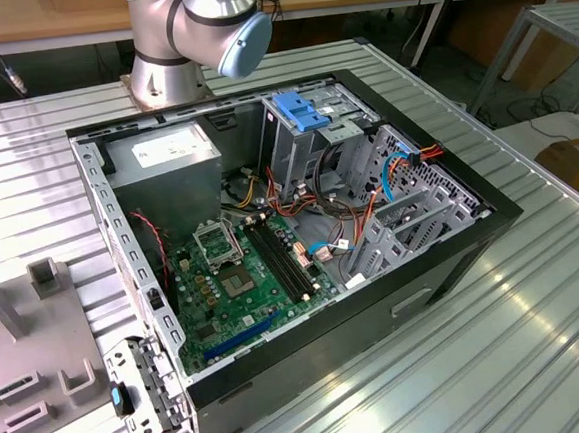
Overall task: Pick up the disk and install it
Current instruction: 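Pick up the disk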
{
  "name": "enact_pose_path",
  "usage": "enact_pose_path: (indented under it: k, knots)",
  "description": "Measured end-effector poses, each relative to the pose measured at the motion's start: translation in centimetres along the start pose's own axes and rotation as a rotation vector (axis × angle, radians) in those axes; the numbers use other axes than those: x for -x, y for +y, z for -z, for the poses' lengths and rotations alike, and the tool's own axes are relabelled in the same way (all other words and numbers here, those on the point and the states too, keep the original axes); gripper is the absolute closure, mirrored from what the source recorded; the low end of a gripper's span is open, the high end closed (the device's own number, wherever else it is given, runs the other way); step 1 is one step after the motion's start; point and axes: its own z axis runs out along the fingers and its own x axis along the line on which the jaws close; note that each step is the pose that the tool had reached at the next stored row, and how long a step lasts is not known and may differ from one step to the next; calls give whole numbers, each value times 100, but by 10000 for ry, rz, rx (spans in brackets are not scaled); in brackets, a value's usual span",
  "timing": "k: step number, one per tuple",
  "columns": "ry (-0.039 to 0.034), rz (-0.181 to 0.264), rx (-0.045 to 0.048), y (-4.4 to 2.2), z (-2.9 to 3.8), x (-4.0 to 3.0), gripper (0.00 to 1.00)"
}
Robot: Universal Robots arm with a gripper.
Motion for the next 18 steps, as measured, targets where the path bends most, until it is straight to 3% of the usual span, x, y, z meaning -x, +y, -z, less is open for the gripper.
enact_pose_path:
  k: [8, 18]
  knots:
    - [0, 0, 1, -1, 20, 0, 63]
    - [0, 0, 1, -120, 20, 2, 63]
